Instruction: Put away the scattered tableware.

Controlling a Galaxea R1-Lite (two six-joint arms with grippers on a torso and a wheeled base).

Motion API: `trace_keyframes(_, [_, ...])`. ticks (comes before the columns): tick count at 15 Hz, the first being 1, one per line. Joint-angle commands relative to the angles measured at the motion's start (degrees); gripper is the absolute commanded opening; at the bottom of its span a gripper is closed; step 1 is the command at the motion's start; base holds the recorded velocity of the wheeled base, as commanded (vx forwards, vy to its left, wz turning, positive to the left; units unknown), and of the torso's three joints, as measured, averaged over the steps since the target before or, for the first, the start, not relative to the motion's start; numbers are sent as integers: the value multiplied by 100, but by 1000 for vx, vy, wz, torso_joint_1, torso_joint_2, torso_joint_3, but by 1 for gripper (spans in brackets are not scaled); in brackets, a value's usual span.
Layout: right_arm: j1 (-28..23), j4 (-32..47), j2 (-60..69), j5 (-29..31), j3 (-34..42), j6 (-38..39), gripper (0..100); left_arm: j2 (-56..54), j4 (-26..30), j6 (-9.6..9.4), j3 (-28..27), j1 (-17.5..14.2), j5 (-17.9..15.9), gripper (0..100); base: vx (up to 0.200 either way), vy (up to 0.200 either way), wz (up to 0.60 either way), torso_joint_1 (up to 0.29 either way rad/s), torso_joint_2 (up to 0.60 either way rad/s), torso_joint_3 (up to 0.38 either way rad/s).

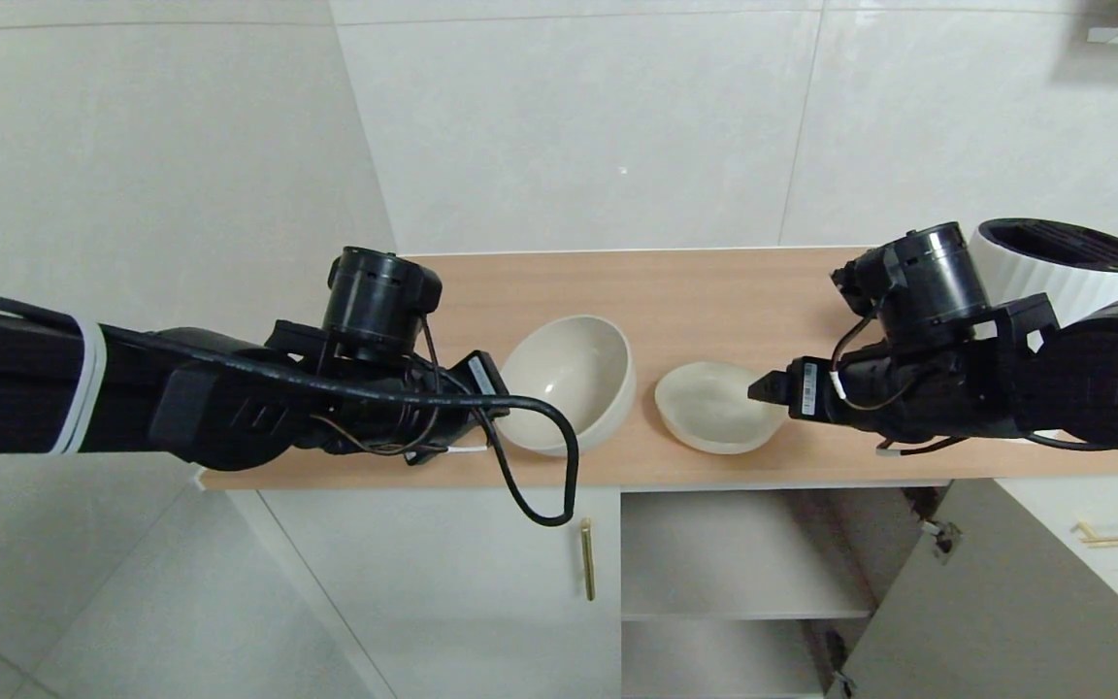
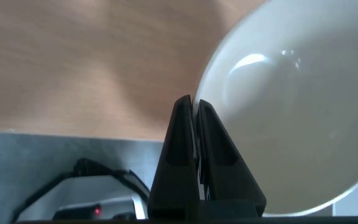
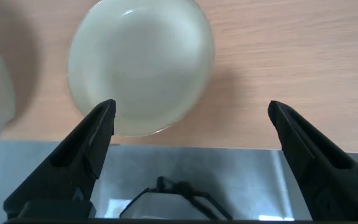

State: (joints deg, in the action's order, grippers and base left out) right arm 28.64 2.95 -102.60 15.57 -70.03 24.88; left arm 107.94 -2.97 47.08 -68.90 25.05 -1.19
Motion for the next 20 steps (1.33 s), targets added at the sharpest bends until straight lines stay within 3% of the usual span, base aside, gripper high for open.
trace_keyframes(1, [2, 4, -94, 157, -10, -10, 100, -71, 7, 3, -1, 0, -4, 0, 0, 0, 0, 0, 0, 0])
trace_keyframes(8, [2, -339, -542, 605, -63, -18, 100, -370, 34, -32, 61, 0, -39, 0, 0, 0, 0, 0, 0, 0])
trace_keyframes(20, [-7, -734, -1043, 649, -168, 8, 100, -379, 34, -41, 96, 0, -48, 0, 0, 0, 0, 0, 0, 0])
